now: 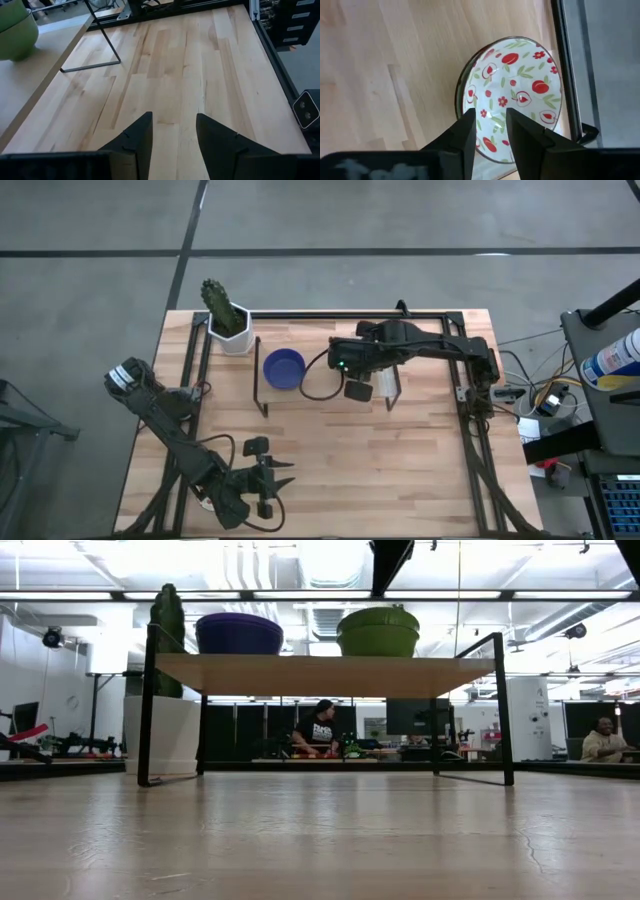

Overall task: Pick & Place Mini bowls
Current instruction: Stack the right white patterned bowl on the white patterned bowl on the shelf

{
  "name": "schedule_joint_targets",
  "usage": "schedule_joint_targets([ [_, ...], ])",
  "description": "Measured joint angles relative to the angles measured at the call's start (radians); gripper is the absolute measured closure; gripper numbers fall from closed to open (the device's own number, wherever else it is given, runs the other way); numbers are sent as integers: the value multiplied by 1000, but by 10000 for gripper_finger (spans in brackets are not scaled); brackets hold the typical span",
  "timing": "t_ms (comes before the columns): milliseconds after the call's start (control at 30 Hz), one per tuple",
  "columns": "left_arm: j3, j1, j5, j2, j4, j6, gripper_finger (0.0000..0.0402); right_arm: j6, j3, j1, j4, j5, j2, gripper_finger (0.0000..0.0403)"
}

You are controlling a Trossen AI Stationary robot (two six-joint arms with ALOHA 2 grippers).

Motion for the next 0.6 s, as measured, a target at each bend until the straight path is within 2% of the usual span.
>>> schedule_joint_targets([
  [600, -2, -4, 3, 0, -1, -20, 255, -2, -60, 3, -1, -1, 29, 306],
])
